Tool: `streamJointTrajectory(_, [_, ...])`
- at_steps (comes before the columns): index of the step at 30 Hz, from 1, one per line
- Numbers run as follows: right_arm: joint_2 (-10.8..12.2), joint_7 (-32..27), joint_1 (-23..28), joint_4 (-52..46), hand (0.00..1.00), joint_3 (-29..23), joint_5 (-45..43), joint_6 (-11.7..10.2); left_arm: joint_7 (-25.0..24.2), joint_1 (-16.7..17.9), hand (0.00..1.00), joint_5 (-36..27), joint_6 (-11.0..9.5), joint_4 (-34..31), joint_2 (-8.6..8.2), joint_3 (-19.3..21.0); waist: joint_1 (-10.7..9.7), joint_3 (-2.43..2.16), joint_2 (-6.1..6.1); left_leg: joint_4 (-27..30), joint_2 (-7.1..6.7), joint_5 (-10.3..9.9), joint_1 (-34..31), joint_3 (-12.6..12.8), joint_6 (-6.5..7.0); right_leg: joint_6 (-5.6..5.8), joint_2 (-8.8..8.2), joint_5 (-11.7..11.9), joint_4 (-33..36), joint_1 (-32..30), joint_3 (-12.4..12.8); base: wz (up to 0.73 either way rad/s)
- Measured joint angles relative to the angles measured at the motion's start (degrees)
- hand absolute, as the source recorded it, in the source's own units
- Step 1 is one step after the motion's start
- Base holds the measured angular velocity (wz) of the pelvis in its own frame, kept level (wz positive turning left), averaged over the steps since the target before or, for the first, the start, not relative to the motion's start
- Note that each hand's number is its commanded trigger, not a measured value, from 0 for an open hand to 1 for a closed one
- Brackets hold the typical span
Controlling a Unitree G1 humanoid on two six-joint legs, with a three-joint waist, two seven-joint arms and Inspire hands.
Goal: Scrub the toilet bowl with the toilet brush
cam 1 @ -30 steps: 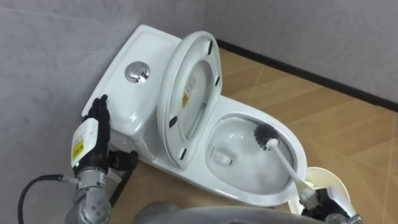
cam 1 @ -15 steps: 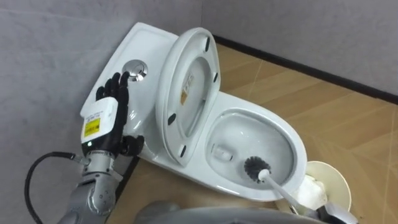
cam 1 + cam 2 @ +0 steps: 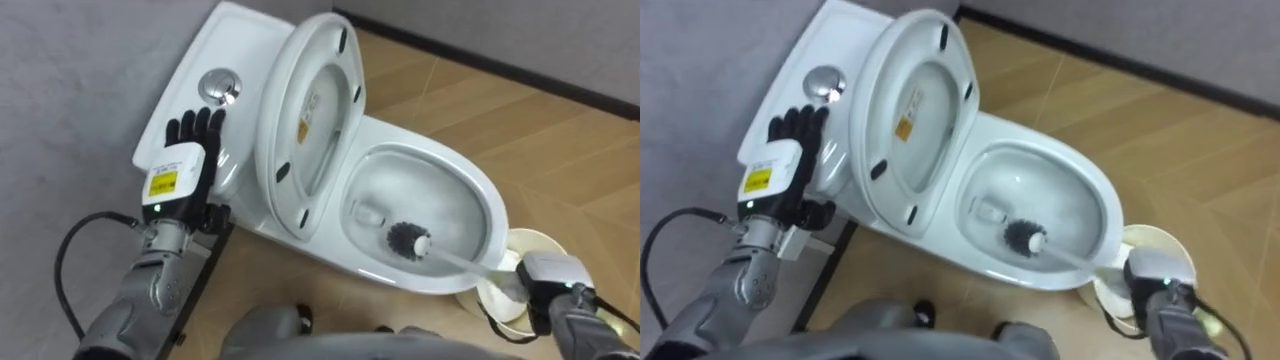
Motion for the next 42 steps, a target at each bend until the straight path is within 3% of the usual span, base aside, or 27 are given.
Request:
streamJointTrajectory(4, [-1.76, -5.78, -7.83, 0.06, 1.0, 5.01, -2.18, -0.1, 2.44, -6.92, 0.0, -1.21, -1.76, 3.82, 0.48, -2.64, 2.52, 0.63, -0.85, 2.36, -0.19, 1.02, -6.0, -0.05, 0.02, -0.58, -0.84, -0.26, 3.91, -6.46, -0.01, 0.02])
streamJointTrajectory(7, [-2.35, -9.12, -13.49, -0.3, 1.0, 7.77, -3.31, -0.46, 3.51, -10.89, 0.0, -1.41, -2.5, 4.53, 2.2, -4.23, 3.65, 1.22, -1.69, 5.13, -0.15, 1.13, -10.52, -0.12, -0.04, -1.35, -1.6, -0.63, 7.73, -11.2, -0.26, 0.04])
streamJointTrajectory(11, [-6.95, -13.08, -18.28, -0.37, 1.0, 11.82, -3.3, -0.03, 7.28, -15.26, 0.0, -1.4, -2.64, 4.32, 4.22, -7.25, 5.2, 1.68, -2.06, 8.7, -0.18, 1.13, -18.16, -0.07, 0.04, -1.88, -2.35, -0.72, 11.99, -18.81, -0.17, 0.0])
streamJointTrajectory(15, [-8.13, -14.24, -20.63, -1.76, 1.0, 13.58, -2.61, 0.63, 10.62, -17.03, 0.0, -2.01, -2.64, 4.39, 5.61, -8.47, 5.2, 1.82, -1.97, 10.9, -0.17, 1.2, -22.56, 0.32, 0.09, -2.12, -2.89, -0.74, 14.83, -23.6, 0.07, -0.06])
streamJointTrajectory(19, [-8.52, -15.88, -21.58, -2.42, 1.0, 13.54, -0.16, 1.77, 14.34, -18.92, 0.0, -1.98, -2.6, 3.94, 7.2, -8.95, 5.07, 1.96, -1.75, 13.47, 0.01, 1.25, -27.61, 0.69, -0.02, -3.13, -3.27, -1.13, 17.65, -28.8, 0.67, -0.05])
streamJointTrajectory(24, [-9.75, -17.2, -23.95, -2.62, 1.0, 13.57, 3.73, 2.17, 17.73, -19.88, 0.0, -1.95, -1.13, 2.39, 9.18, -8.94, 5.02, 2.03, -1.75, 15.25, -0.02, 1.6, -33.21, 2.53, -0.01, -4.01, -4.51, -1.59, 21.28, -36.26, 2.42, -0.1])
streamJointTrajectory(28, [-10.2, -17.43, -24.83, -3.5, 1.0, 13.55, 4.81, 2.88, 20.21, -20.8, 0.0, -1.95, 0.97, 2.31, 9.24, -8.73, 4.84, 2.12, -1.49, 15.93, 0.03, 2.17, -36.18, 2.49, -0.74, -4.92, -4.25, -1.57, 22.02, -39.3, 2.28, -0.02])
streamJointTrajectory(33, [-10.49, -16.06, -24.6, -4.76, 1.0, 13.56, 6.46, 3.87, 20.63, -21.13, 0.0, -1.92, 2.77, 2.37, 9.23, -8.72, 4.66, 2.38, -0.54, 15.75, 0.05, 2.59, -36.8, 1.95, -1.31, -5.64, -4.17, -1.82, 22.25, -39.71, 1.56, 0.06])
streamJointTrajectory(37, [-11.54, -15.37, -24.11, -4.77, 1.0, 14.1, 9.5, 4.29, 20.64, -21.73, 0.0, -1.96, 3.03, 2.56, 9.13, -8.97, 4.69, 2.64, 1.5, 16.19, -0.02, 2.7, -37.47, 1.32, -1.5, -5.82, -4.33, -2.3, 22.79, -39.95, 0.79, 0.1])
streamJointTrajectory(42, [-11.52, -12.17, -21.86, -5.18, 1.0, 14.61, 17.96, 4.37, 20.88, -21.31, 0.0, -2.02, 5.1, 2.32, 8.35, -9.24, 4.64, 2.53, 4.03, 16.15, -0.08, 2.75, -38.31, 1.58, -1.45, -5.88, -4.58, -2.37, 23.06, -40.91, 0.83, 0.0])
